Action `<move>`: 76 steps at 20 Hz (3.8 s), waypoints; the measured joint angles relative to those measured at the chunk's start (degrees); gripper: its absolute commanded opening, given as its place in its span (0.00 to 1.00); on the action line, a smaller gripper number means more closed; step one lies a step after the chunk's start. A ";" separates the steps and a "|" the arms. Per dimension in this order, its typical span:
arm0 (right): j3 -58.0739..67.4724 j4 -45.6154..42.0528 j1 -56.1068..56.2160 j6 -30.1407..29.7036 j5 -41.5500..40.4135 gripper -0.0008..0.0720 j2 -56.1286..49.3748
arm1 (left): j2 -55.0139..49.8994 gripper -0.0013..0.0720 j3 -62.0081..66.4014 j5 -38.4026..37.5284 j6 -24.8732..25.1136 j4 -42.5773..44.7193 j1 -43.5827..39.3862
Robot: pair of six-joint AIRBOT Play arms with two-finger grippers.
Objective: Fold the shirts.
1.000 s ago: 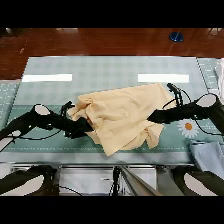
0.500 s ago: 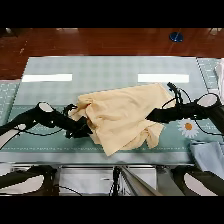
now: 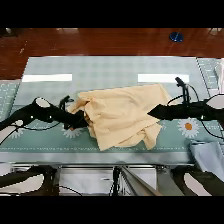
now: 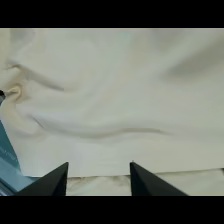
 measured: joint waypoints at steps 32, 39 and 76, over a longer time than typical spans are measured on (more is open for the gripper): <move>3.54 11.80 -3.74 -2.51 -12.85 0.03 -23.93 | 9.42 0.05 6.23 -0.66 3.87 -2.67 4.98; 26.62 19.85 -13.90 -0.15 -5.84 0.03 -5.75 | 12.28 0.05 32.44 -10.58 5.66 -2.51 20.79; 14.36 -34.29 -7.21 21.86 -1.51 0.03 -1.40 | 26.27 0.05 1.53 -0.33 12.48 1.68 6.67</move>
